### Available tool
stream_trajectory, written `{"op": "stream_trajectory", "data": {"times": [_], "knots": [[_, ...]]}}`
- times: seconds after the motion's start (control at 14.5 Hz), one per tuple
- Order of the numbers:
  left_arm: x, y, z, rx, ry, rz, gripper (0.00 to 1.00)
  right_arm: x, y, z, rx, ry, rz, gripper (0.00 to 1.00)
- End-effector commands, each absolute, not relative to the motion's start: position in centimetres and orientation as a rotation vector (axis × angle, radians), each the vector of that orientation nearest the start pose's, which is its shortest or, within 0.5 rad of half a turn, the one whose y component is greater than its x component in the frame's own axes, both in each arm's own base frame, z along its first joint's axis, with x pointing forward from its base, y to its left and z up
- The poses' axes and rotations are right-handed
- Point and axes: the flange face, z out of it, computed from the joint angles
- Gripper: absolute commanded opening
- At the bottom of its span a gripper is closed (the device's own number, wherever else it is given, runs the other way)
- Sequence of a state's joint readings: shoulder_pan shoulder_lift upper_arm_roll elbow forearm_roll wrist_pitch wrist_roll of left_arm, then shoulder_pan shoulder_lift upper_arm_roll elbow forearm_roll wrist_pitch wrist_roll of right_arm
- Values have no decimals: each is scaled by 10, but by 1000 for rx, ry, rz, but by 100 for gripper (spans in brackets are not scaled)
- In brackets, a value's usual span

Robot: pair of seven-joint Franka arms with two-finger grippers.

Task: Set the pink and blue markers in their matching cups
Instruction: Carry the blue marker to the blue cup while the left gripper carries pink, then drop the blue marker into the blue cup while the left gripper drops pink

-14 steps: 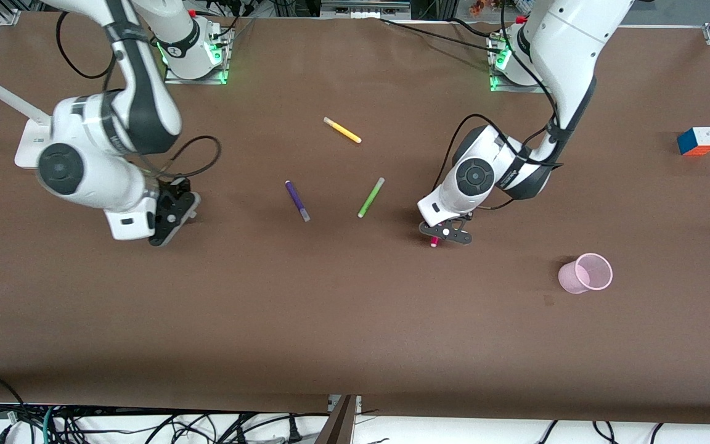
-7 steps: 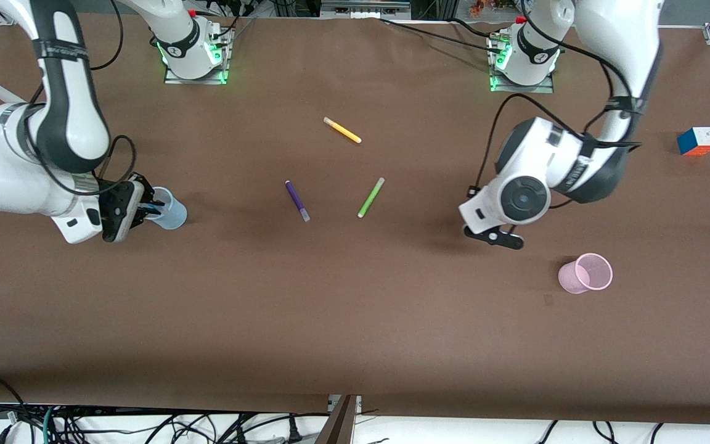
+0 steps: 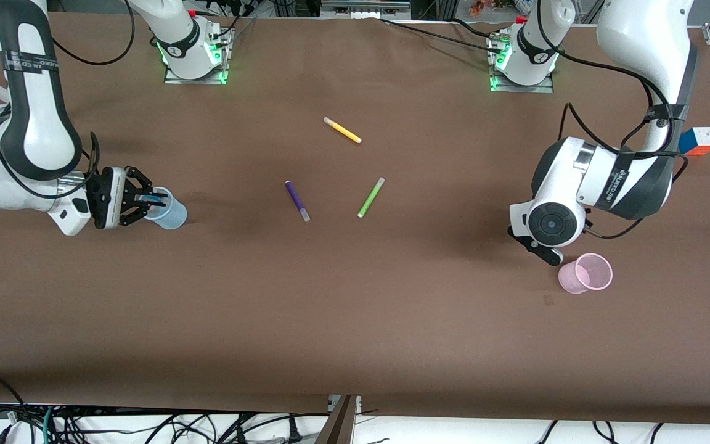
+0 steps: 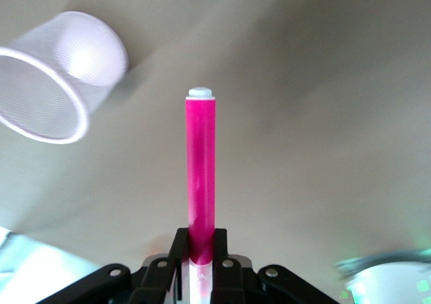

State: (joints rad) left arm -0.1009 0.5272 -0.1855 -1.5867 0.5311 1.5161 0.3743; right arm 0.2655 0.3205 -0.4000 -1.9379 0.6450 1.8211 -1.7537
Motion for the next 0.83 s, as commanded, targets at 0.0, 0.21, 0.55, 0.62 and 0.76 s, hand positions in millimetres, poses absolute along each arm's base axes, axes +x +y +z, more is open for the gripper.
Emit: {"op": "stream_trajectory", "data": {"times": [0.0, 0.21, 0.55, 0.62, 0.76], "knots": [[637, -95, 319, -2193, 1218, 860, 0, 562, -37, 306, -1917, -1598, -318, 0], [649, -84, 317, -2025, 1281, 901, 0, 557, -48, 293, -1841, -1592, -378, 0], [664, -46, 276, -1909, 1254, 977, 6, 557, -45, 287, -1789, -1597, -425, 0], [666, -41, 267, -1910, 1265, 976, 8, 557, -46, 285, -1782, -1603, -428, 0], [673, -26, 266, -1932, 1276, 926, 8, 555, -57, 274, -1796, -1577, -420, 0]]}}
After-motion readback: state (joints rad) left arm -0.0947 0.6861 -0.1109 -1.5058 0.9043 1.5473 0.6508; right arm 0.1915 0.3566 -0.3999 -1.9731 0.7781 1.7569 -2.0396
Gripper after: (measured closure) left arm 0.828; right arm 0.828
